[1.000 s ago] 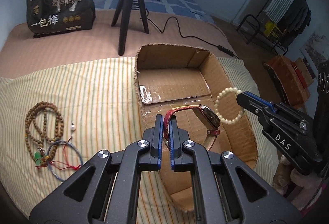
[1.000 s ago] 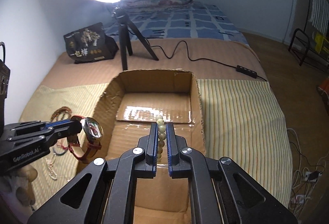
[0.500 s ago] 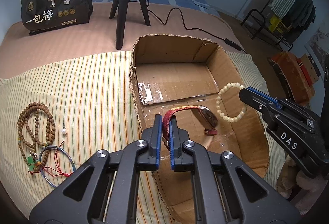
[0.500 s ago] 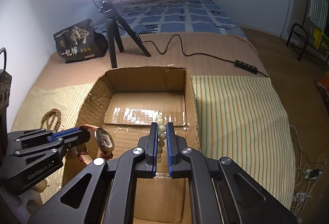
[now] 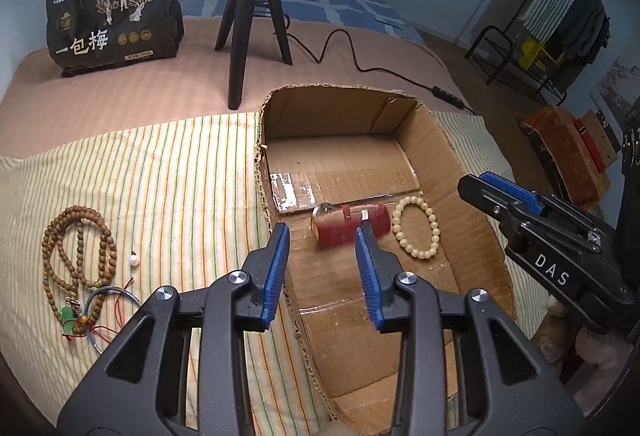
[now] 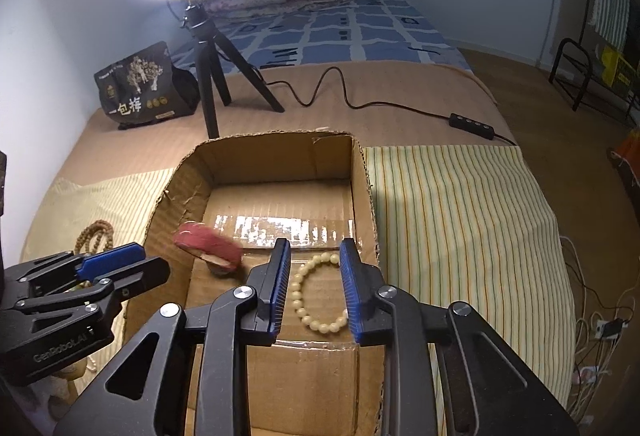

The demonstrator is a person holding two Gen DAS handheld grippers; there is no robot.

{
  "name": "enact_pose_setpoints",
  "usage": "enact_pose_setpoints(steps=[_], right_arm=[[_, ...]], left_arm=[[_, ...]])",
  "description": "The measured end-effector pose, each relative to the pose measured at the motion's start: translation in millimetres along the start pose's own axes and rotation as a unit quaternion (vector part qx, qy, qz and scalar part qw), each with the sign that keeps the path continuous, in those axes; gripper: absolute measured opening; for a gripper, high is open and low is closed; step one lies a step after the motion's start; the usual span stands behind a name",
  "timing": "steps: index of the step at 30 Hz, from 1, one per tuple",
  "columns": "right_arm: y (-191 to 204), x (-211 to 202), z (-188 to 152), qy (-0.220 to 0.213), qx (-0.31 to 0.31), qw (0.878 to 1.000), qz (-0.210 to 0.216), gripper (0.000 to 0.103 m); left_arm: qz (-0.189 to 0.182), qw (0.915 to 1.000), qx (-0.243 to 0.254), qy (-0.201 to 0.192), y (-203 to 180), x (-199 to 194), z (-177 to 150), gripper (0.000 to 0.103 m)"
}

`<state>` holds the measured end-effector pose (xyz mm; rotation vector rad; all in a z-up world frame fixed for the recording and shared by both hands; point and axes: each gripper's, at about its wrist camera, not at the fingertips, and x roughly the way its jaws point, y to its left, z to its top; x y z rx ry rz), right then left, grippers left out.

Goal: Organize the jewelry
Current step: 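Open both tools to release the watch and bracelet in the box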

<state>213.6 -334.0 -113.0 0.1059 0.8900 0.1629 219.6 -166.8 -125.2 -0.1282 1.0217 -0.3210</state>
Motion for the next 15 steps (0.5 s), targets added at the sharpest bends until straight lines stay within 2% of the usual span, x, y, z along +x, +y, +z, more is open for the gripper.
enact_pose_setpoints(steps=[11, 15], right_arm=[[13, -24, -2, -0.022, -0.002, 1.000, 0.011, 0.024], [24, -38, -7, -0.035, -0.012, 0.999, 0.018, 0.035]], left_arm=[[0.011, 0.9989, 0.022, -0.041, 10, -41, -5, 0.034], [0.017, 0.9970, 0.042, -0.064, 26, -65, -8, 0.034]])
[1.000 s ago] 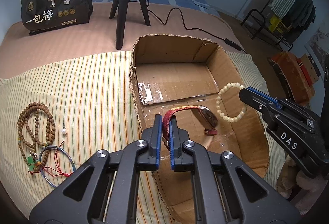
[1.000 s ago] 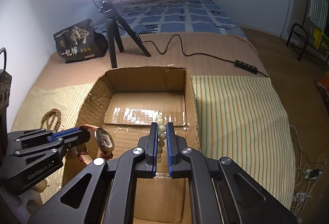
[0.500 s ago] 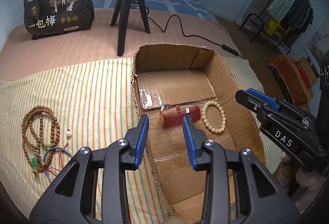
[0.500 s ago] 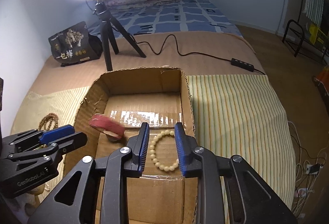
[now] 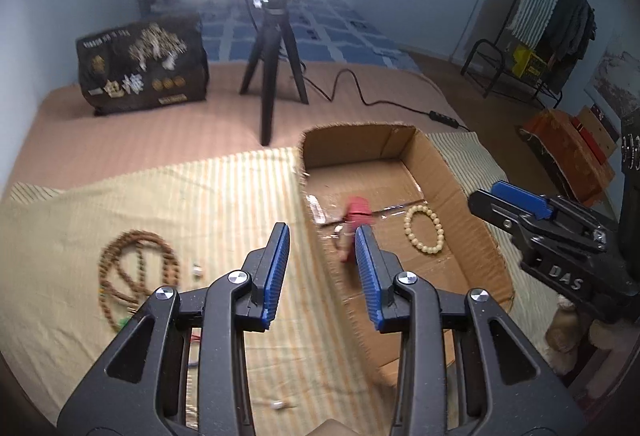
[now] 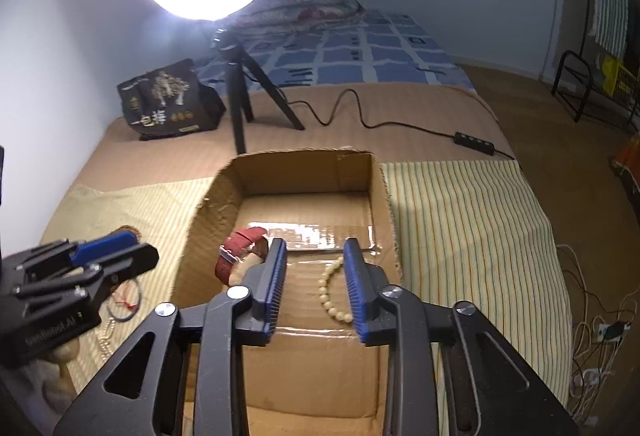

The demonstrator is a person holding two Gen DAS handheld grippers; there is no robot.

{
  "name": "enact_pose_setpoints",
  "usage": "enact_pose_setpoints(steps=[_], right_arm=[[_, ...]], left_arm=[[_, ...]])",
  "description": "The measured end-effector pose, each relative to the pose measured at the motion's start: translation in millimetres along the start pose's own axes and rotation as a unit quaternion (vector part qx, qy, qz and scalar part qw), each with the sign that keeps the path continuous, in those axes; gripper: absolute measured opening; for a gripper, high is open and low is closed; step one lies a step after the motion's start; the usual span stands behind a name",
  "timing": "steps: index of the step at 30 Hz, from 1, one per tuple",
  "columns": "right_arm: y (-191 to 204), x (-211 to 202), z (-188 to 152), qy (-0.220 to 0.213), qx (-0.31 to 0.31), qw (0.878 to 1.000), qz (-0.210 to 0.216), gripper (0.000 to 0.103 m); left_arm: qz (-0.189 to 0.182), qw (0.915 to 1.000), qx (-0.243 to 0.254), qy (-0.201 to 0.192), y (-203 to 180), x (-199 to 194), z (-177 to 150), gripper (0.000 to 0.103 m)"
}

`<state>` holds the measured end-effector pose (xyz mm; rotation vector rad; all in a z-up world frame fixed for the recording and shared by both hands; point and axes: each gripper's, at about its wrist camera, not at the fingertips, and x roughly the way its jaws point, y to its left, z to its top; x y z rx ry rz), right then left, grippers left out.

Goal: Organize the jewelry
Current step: 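Open both tools to release the watch and bracelet in the box, then grasp the pearl strand with the left tool while the right tool grasps the loose white pearl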

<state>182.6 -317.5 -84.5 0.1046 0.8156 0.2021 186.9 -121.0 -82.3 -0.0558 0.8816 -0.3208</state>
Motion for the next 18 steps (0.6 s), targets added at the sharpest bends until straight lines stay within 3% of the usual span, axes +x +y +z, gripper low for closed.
enact_pose_setpoints(steps=[10, 18], right_arm=[[42, -39, -16, -0.028, -0.027, 0.998, 0.055, 0.044], [88, -48, -46, -0.016, -0.072, 0.993, 0.093, 0.044]], left_arm=[[0.030, 0.9992, -0.020, -0.019, 69, -53, -16, 0.034], [0.050, 0.9979, -0.040, 0.006, 115, -69, -47, 0.034]])
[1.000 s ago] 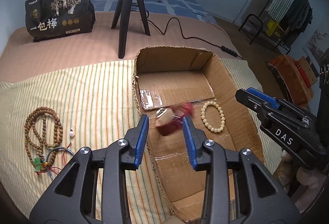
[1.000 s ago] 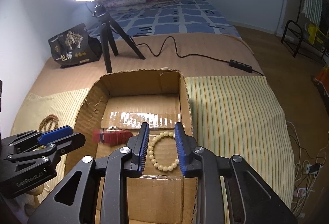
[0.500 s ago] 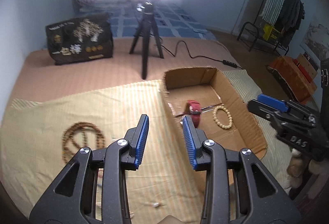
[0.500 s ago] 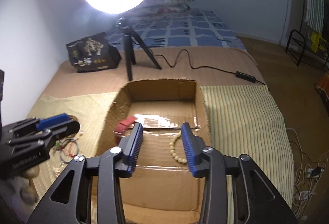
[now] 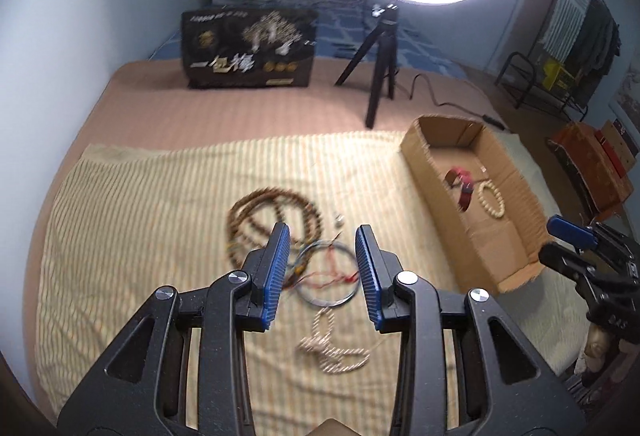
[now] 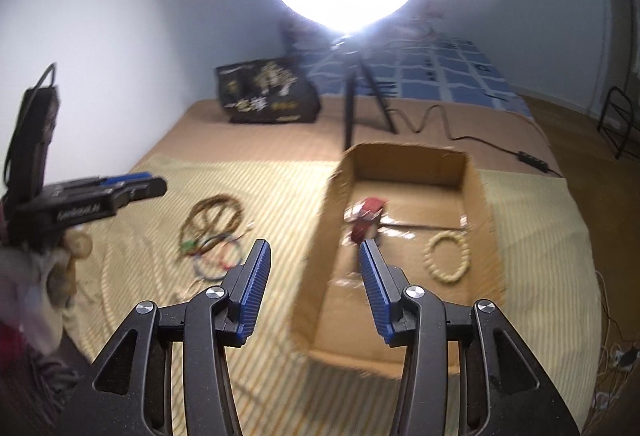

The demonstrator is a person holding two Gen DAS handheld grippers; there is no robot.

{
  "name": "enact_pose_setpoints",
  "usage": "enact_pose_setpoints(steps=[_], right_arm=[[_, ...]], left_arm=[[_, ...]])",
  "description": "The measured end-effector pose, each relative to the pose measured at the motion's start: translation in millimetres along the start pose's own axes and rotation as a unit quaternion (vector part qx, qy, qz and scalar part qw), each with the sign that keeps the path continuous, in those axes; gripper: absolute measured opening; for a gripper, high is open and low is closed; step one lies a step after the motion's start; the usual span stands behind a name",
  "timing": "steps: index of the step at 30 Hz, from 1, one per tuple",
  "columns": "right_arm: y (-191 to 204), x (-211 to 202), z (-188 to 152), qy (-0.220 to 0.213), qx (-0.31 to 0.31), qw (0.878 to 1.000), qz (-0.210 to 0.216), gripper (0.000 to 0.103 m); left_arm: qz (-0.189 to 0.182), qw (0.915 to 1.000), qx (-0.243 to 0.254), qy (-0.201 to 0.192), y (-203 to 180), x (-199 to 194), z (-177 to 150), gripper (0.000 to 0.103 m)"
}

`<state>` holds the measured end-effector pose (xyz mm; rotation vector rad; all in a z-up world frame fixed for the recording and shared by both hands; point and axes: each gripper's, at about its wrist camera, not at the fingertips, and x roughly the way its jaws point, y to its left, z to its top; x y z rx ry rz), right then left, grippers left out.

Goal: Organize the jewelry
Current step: 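Grasp the pearl strand with the left tool while the right tool grasps the loose white pearl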

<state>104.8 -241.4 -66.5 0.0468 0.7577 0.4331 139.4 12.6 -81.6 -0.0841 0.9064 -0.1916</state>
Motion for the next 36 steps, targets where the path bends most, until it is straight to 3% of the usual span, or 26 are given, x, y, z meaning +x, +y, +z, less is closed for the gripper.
enact_pose_setpoints(steps=[12, 26, 36], right_arm=[[48, 22, -35, 0.042, -0.045, 0.998, 0.032, 0.044], [71, 58, -57, 0.087, -0.072, 0.993, 0.042, 0.044], [72, 72, -76, 0.108, -0.088, 0.989, 0.043, 0.044]], left_arm=[[0.002, 0.9990, -0.024, 0.038, 36, 2, -35, 0.034], [-0.030, 0.9924, -0.026, 0.116, 24, 43, -79, 0.034], [-0.024, 0.9910, -0.012, 0.131, 10, 64, -87, 0.034]])
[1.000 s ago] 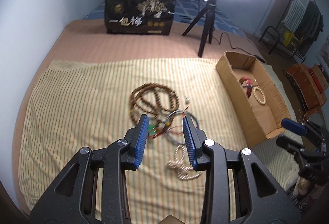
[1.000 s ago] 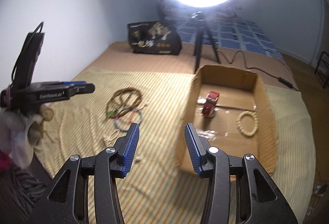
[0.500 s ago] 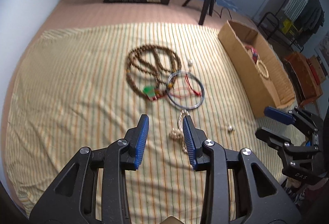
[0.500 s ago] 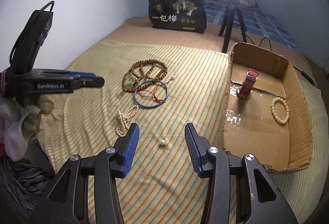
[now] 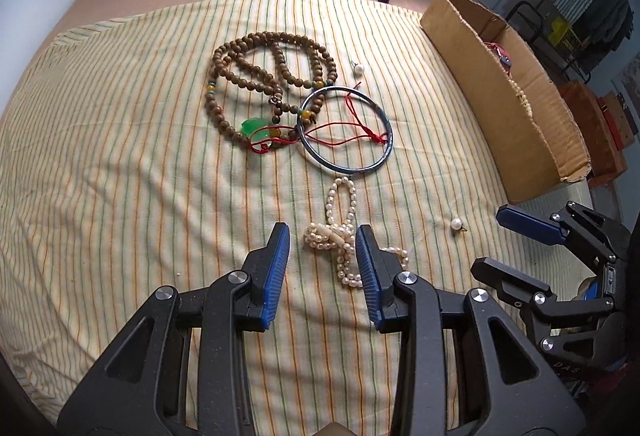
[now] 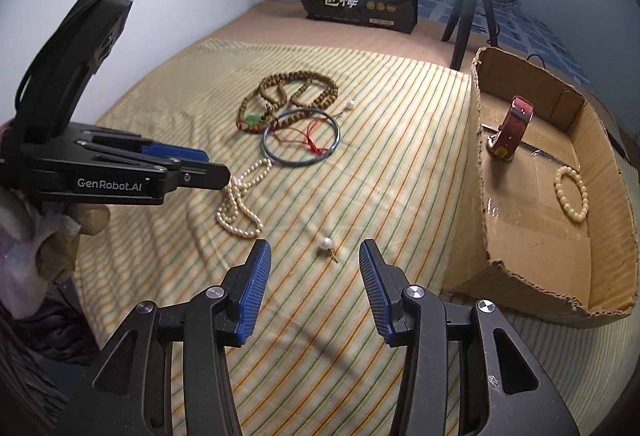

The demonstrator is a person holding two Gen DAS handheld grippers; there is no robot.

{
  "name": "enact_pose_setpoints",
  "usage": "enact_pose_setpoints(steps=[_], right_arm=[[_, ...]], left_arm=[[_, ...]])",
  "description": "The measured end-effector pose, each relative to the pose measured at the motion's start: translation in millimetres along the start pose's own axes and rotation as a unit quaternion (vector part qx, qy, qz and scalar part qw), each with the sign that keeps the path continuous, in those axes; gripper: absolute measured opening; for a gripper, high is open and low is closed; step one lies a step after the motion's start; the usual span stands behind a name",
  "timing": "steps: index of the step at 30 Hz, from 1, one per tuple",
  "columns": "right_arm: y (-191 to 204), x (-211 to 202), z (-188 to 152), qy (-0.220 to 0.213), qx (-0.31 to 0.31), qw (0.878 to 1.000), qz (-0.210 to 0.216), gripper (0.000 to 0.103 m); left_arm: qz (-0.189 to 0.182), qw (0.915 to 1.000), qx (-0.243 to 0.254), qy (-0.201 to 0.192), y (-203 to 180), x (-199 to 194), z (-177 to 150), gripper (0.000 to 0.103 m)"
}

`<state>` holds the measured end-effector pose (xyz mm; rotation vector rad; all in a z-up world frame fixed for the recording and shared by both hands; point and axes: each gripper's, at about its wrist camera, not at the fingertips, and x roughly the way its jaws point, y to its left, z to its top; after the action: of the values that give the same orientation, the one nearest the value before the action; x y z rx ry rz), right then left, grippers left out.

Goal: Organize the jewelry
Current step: 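Grasp the pearl strand with the left tool while the right tool grasps the loose white pearl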

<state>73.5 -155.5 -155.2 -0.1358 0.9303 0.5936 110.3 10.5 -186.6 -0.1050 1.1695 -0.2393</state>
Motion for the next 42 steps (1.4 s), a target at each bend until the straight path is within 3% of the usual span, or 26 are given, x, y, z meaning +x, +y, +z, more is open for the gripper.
enact_pose_setpoints(steps=[22, 26, 29, 34, 42], right_arm=[[-3, 33, 7, 0.015, -0.004, 1.000, -0.015, 0.039], [-1, 37, 5, 0.016, -0.010, 1.000, -0.021, 0.037], [0, 37, 5, 0.017, -0.016, 0.999, -0.022, 0.026], [4, 38, 3, 0.019, -0.027, 0.999, -0.022, 0.009], [6, 34, 5, 0.014, -0.025, 0.999, -0.022, 0.006]], left_arm=[[0.013, 0.9997, 0.021, 0.005, -10, 25, 8, 0.034], [0.016, 0.9994, 0.032, 0.004, -12, 24, 5, 0.022], [0.019, 0.9992, 0.035, 0.004, -15, 24, 3, 0.013], [0.019, 0.9994, 0.028, 0.002, -13, 25, 5, 0.010], [0.012, 0.9997, 0.019, -0.004, -10, 16, 6, 0.009]])
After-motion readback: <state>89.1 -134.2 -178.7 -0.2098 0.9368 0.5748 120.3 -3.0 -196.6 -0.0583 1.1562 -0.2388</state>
